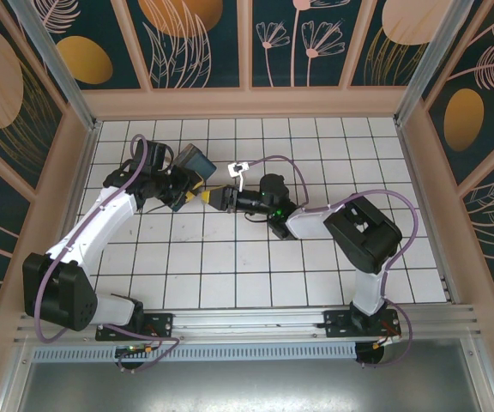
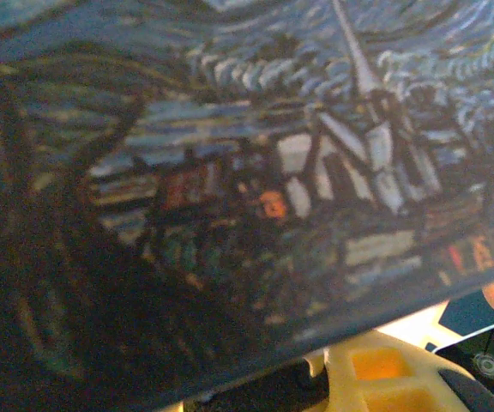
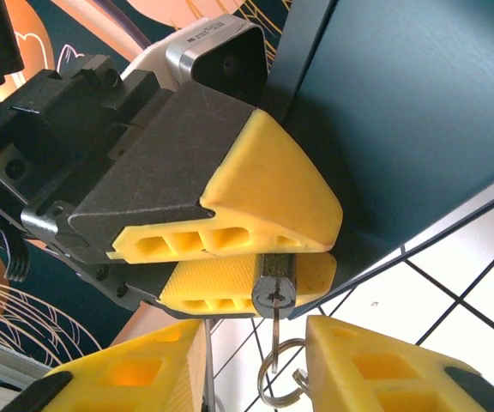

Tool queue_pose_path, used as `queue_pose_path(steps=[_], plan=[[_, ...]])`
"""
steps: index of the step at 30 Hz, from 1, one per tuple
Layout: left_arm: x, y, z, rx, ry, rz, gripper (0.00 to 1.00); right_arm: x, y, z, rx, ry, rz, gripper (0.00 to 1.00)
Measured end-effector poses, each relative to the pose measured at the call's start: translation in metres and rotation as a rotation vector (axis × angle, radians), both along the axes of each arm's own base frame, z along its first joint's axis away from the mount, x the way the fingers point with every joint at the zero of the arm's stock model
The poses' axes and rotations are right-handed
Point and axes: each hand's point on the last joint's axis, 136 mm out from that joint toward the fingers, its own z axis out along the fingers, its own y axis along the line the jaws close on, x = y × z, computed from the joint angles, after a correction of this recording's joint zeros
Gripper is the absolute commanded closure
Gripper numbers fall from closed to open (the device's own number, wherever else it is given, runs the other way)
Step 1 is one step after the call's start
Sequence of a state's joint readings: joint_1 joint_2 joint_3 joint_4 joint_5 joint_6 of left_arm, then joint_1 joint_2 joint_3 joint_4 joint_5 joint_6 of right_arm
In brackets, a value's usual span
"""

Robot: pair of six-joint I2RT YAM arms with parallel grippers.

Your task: Unlock the padlock with the key

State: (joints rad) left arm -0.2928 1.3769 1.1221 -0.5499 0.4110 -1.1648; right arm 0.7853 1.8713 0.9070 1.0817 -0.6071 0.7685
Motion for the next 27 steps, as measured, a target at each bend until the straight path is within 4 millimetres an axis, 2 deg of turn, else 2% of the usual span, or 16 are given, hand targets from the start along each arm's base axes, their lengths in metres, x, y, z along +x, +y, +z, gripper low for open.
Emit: queue_pose_path(steps=[5,9,12,16,27], plan=[[-0.0001,0.0,0.0007,-0.001,-0.002,0.0,0.84,0.0017,0.0037,0.0047,0.009,-0.011,0.0,0.74],[-0.0003,0.0001,0.0027,-0.004,-0.006,0.003,0.84,0.0009,0.0061,0.0057,0.011,-0.013,0.002,0.67],[0.0001,0.0,0.0045,-0.008,-0.011,0.005,0.84,0.0006,0.0064,0.0054,0.01,-0.014,0.002,0.66],[0.0011,-0.0003,0.0066,-0.011,-0.021,0.006,0.84,0.0007,0.0063,0.0051,0.01,-0.013,0.001,0.73],[0.0028,-0.0004,0.0083,-0.014,-0.029,0.01,0.84,0.0028,0.0043,0.0006,0.003,-0.002,-0.019,0.81]])
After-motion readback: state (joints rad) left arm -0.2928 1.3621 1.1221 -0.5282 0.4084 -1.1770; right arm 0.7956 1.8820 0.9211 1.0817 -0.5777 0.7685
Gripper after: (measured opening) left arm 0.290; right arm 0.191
